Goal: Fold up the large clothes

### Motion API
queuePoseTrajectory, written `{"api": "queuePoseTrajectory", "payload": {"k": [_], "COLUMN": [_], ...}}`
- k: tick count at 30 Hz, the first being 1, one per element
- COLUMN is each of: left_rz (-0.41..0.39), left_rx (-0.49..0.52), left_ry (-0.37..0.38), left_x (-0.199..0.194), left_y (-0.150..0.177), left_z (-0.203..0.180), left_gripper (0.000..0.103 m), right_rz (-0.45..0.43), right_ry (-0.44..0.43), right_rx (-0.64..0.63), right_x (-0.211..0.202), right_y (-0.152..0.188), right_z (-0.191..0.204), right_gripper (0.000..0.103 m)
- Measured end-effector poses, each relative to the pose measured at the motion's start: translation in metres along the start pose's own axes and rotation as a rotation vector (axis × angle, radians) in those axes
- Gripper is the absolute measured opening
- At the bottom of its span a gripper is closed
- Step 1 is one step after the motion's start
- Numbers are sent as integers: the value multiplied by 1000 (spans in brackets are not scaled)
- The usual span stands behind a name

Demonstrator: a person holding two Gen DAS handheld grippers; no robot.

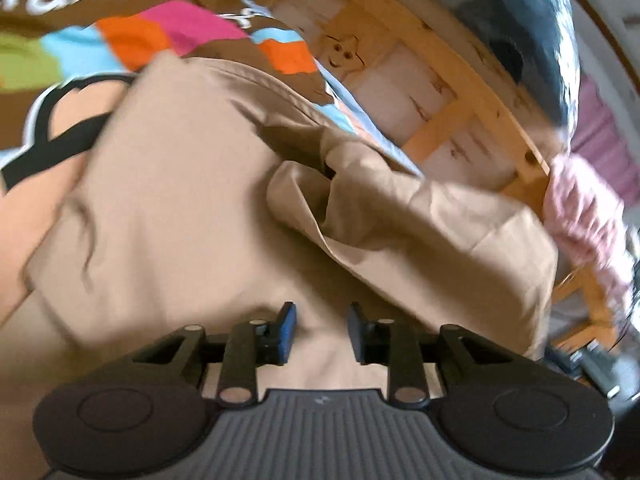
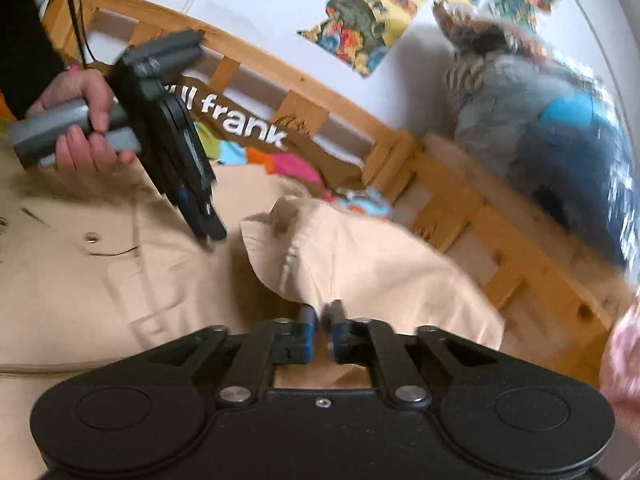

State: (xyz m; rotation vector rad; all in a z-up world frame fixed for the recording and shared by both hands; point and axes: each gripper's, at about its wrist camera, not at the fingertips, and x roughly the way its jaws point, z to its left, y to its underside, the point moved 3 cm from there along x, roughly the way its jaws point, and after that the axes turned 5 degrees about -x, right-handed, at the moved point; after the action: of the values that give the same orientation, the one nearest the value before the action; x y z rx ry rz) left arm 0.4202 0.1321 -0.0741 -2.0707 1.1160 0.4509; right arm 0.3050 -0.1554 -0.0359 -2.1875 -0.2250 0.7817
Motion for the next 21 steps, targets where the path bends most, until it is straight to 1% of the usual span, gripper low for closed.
{"api": "queuePoseTrajectory", "payload": {"k": [1,2,3,4,5,7,9,10,12,14,15,16,17,18,19,20,21], "left_rz": [-6,-11,-14,-12,-12,-7,-9,0,21,34,38,43,44,40,42,46,44], "left_rx": [-19,-39,-61,-82,-106,-154,-192,-213,-260,-284,-287,-283,-279,-271,-265,-266,-264], "left_ry": [21,31,34,37,41,51,45,28,15,17,21,17,13,14,5,-6,-10], "left_x": [-2,-3,2,6,10,17,25,32,47,53,55,57,58,60,60,62,61], "left_y": [-3,-7,-13,-18,-24,-30,-36,-37,-40,-40,-40,-41,-43,-44,-45,-47,-48], "left_z": [2,2,2,2,3,6,8,10,11,11,10,7,5,4,3,3,3], "left_gripper": [40,42,42,42,42,42,42,42,41,36,28,23,22,18,7,1,0], "right_rz": [7,23,49,68,87,135,148,151,142,124,106,91,82,90,90,91,101], "right_ry": [-29,-51,-75,-82,-80,-82,-79,-88,-130,-206,-227,-241,-247,-257,-281,-295,-298], "right_rx": [43,101,186,265,348,564,831,949,1192,1423,1542,1628,1705,1749,1791,1827,1864], "right_x": [-7,-13,-19,-24,-29,-32,-29,-25,-9,8,17,23,30,37,43,48,55], "right_y": [2,4,6,9,12,24,41,51,73,95,105,112,119,122,126,130,132], "right_z": [-4,-10,-22,-33,-47,-80,-116,-129,-154,-168,-175,-179,-182,-187,-189,-188,-189], "right_gripper": [22,25,34,42,45,58,63,67,69,69,69,69,69,69,69,71,74]}}
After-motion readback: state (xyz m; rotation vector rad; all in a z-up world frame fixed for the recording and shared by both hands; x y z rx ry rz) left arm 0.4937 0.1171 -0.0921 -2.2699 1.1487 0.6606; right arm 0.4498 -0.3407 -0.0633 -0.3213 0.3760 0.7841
